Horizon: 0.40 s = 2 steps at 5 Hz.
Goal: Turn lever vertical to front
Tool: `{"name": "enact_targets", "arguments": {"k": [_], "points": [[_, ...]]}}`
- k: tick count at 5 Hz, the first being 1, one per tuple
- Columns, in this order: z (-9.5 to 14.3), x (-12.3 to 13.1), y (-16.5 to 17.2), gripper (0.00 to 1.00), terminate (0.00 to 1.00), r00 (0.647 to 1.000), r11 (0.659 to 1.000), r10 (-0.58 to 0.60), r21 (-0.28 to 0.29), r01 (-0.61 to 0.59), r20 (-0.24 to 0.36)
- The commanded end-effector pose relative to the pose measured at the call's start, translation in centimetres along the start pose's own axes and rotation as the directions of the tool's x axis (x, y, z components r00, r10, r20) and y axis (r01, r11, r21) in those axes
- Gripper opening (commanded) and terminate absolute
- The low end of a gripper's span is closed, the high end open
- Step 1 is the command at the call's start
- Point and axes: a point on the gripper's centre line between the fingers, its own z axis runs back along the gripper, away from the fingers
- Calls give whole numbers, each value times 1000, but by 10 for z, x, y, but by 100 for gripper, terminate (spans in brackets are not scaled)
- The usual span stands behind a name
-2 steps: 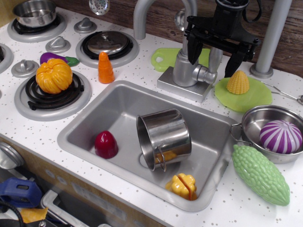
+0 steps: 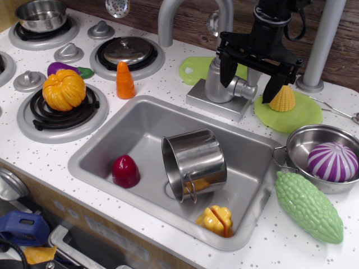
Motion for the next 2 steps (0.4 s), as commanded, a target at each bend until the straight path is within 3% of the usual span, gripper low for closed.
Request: {"name": "enact_targets", "arguments": {"k": [1,2], "points": [[34,29,12,100,0,989,999,36,7,-38,145],[44,43,8,100,0,988,1000,22,-11,-20,155]]}}
